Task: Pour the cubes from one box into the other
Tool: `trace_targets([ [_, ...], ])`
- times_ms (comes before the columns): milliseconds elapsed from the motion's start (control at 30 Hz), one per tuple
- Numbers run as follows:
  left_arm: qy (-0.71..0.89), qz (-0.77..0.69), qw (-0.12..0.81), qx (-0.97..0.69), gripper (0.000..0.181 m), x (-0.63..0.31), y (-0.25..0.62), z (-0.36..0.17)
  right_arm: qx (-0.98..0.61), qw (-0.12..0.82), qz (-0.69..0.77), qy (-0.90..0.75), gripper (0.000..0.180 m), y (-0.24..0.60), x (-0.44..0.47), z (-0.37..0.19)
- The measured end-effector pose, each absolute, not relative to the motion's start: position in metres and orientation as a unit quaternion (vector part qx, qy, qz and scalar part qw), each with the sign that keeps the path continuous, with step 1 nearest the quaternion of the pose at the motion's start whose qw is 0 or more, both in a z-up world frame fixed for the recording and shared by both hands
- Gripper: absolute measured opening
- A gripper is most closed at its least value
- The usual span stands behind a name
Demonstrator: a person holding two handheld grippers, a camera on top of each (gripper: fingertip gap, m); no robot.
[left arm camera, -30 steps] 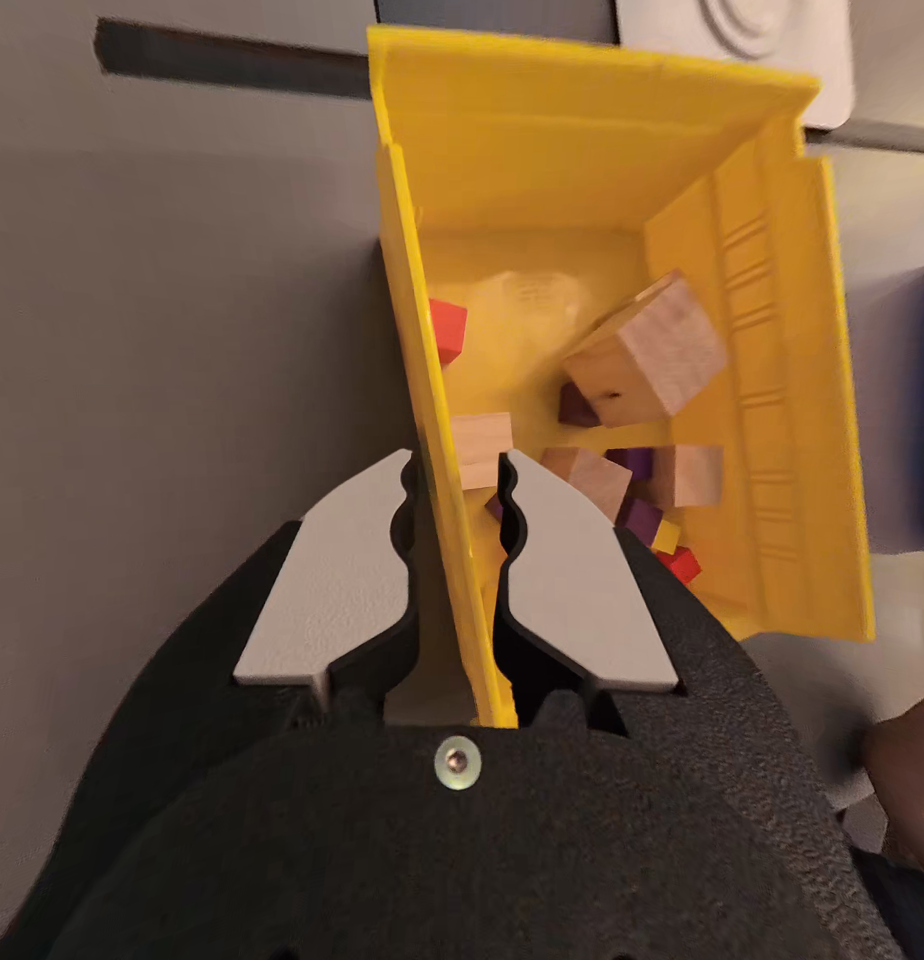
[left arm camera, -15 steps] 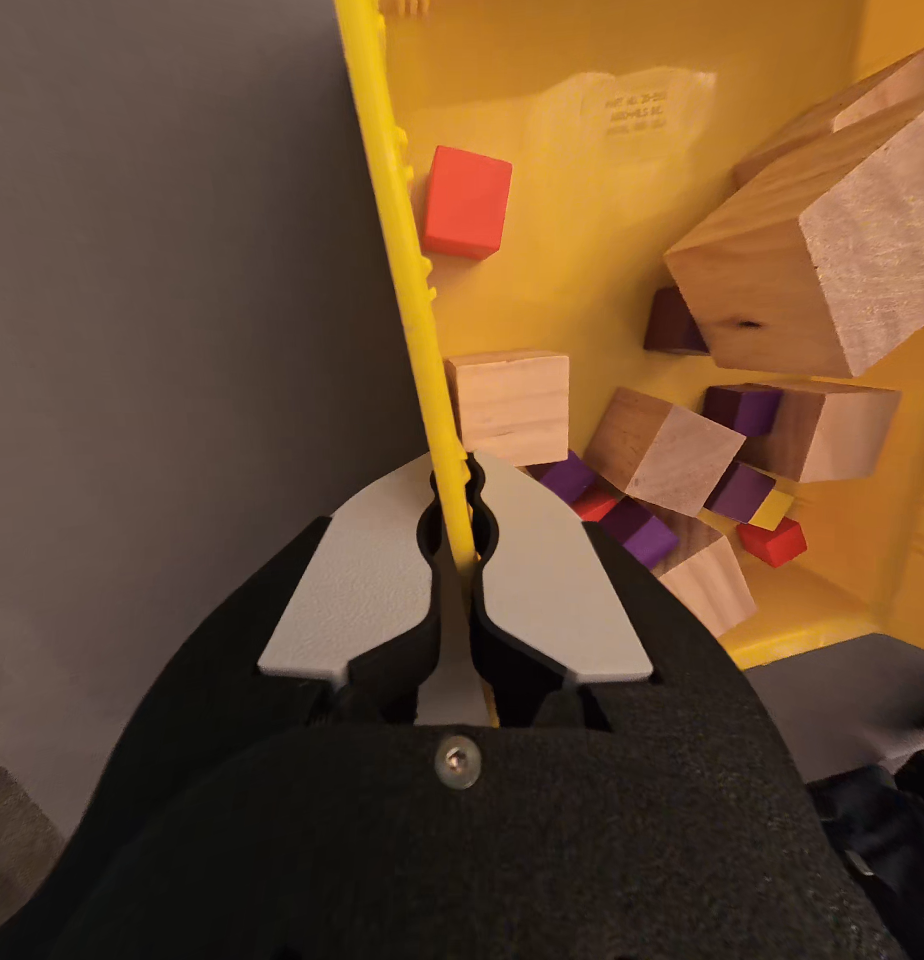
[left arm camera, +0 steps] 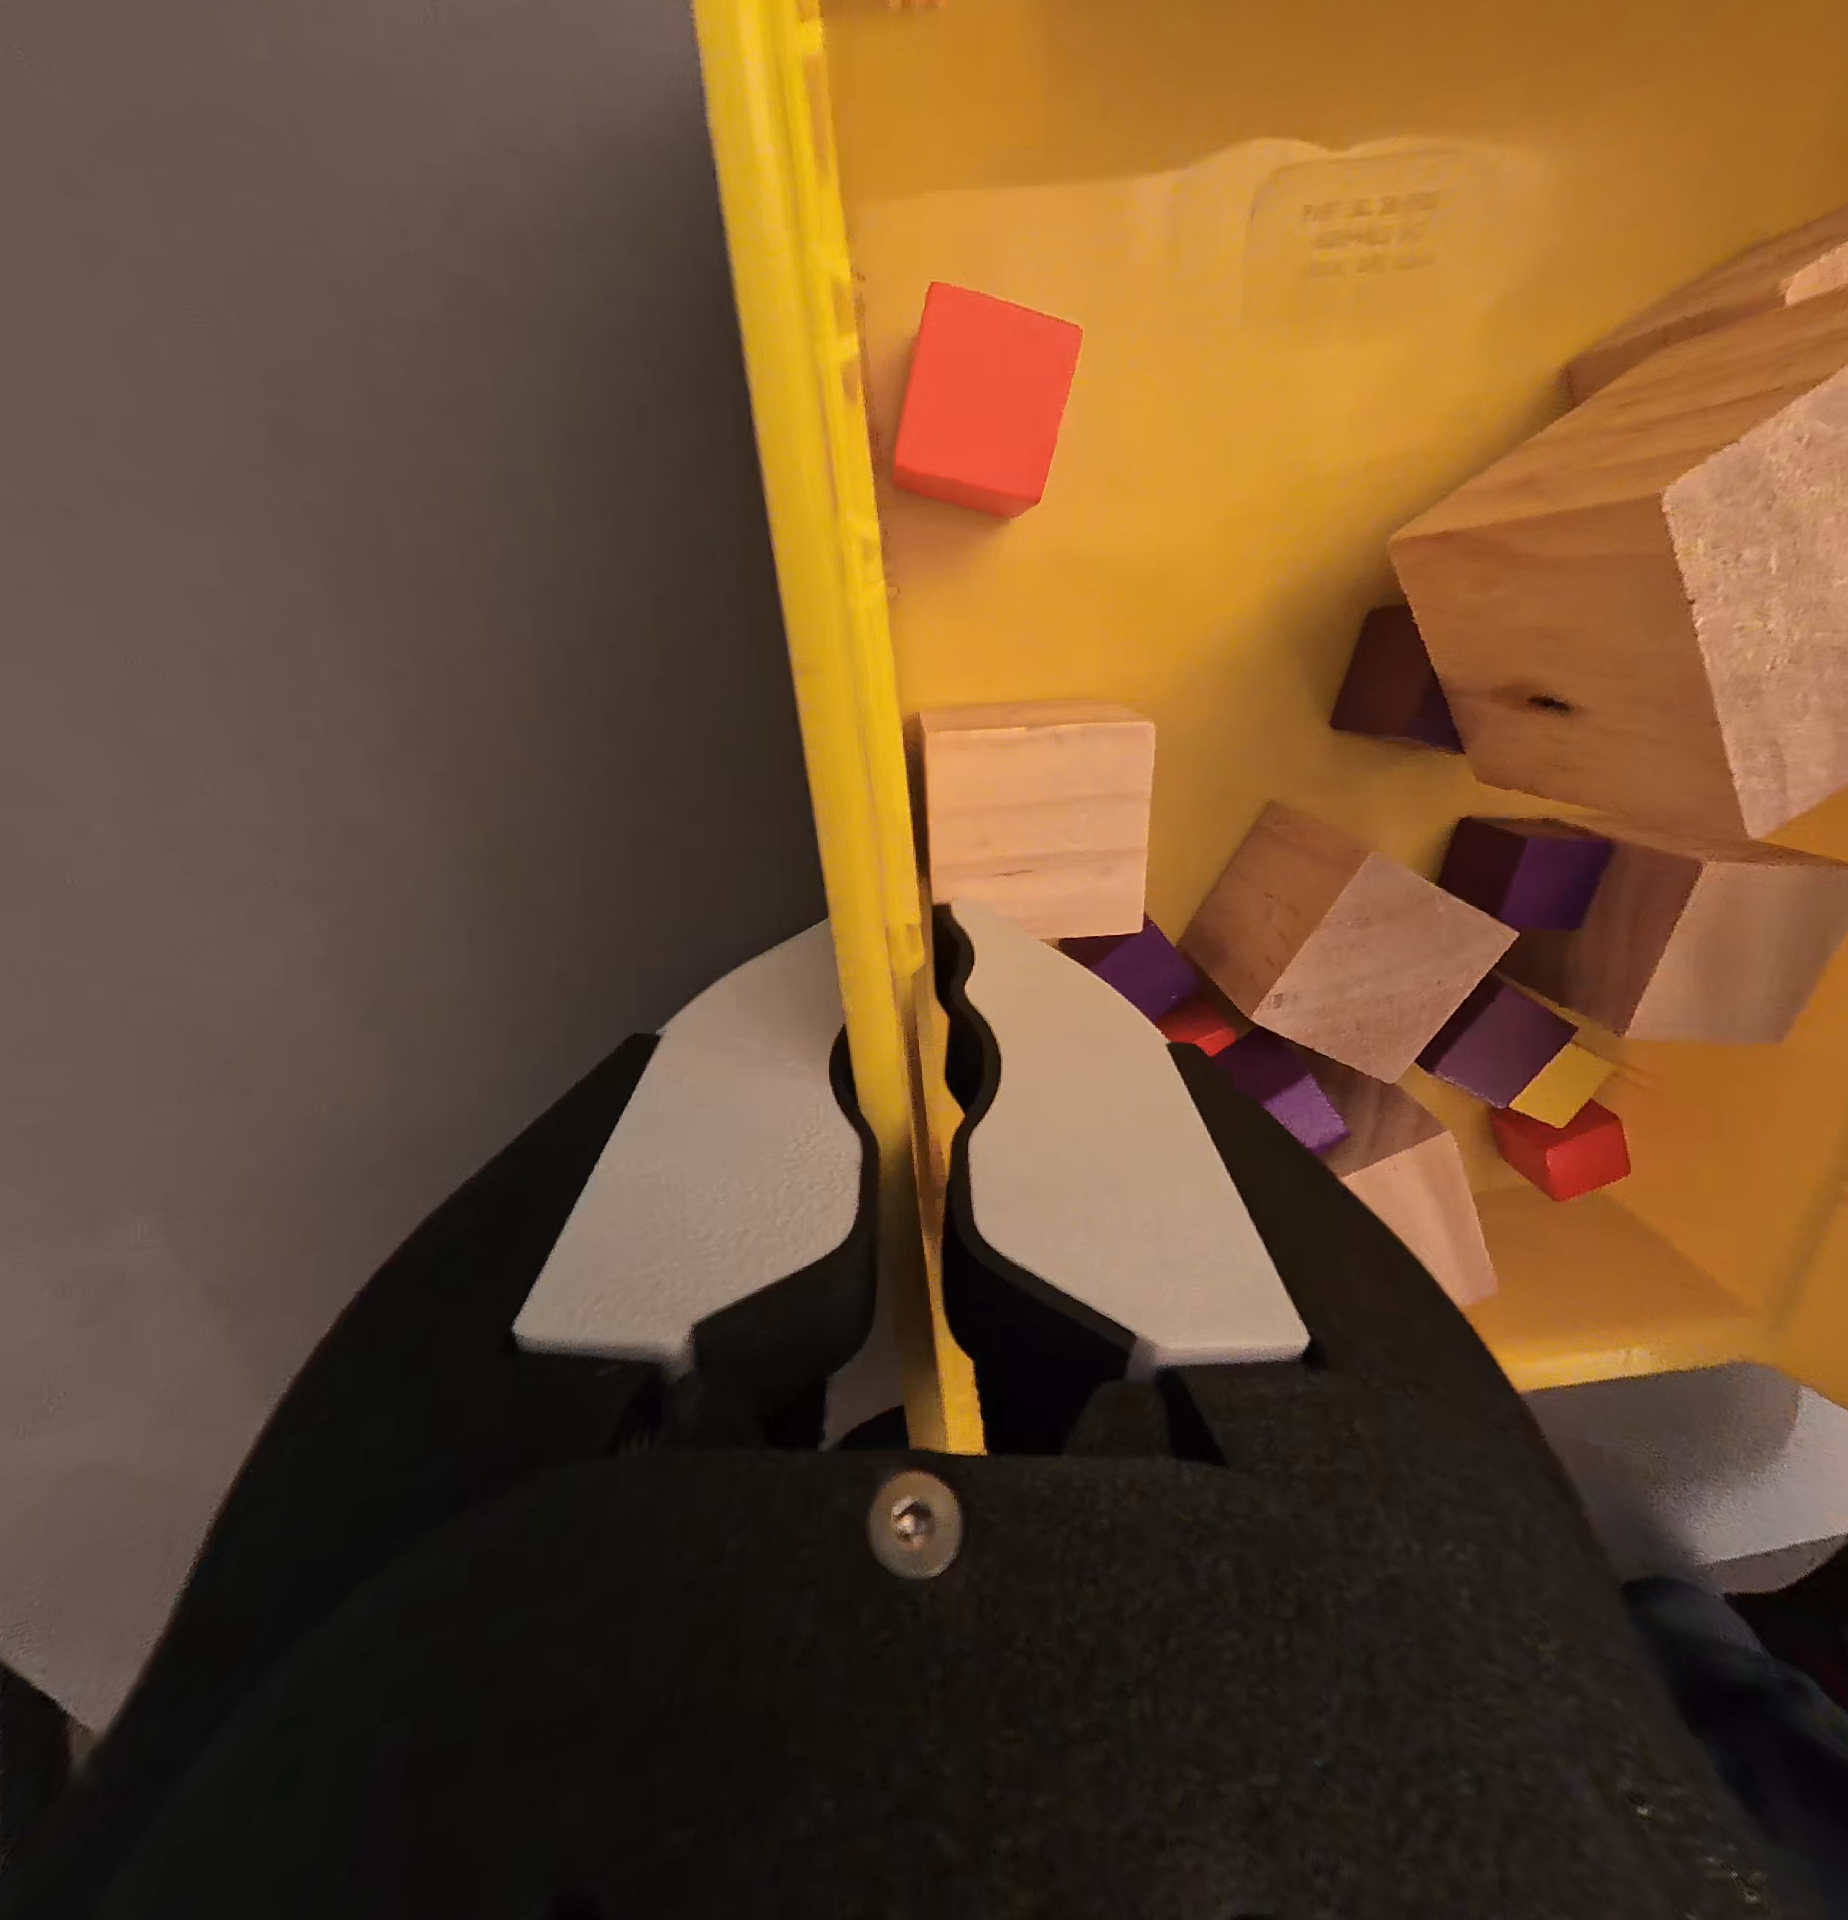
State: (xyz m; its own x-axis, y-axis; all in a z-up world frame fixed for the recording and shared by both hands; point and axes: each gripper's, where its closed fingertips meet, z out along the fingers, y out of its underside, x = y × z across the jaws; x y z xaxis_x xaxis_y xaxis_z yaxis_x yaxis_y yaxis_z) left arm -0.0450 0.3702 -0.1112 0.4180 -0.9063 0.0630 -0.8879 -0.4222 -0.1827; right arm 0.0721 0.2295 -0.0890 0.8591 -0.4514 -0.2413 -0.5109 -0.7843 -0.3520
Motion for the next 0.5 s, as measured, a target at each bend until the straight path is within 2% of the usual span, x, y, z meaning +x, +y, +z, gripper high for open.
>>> trace_targets([
  [133, 0.56, -0.087, 0.037, -0.823, 0.006, -0.042, 0.36, -0.111, -0.955, 0.109, 0.095, 0.261, 0.034, 0.211, 0.065, -0.121],
  [400, 0.561, -0.137, 0.001, -0.816, 0.012, -0.038, 0.355, -0.114, -0.943, 0.091, 0.12, 0.295, 0.021, 0.214, 0.072, -0.126],
  [500, 0.581, -0.106, 0.02, -0.807, 0.007, -0.039, 0.357, -0.115, -0.941, 0.098, 0.122, 0.301, 0.018, 0.214, 0.075, -0.126],
])
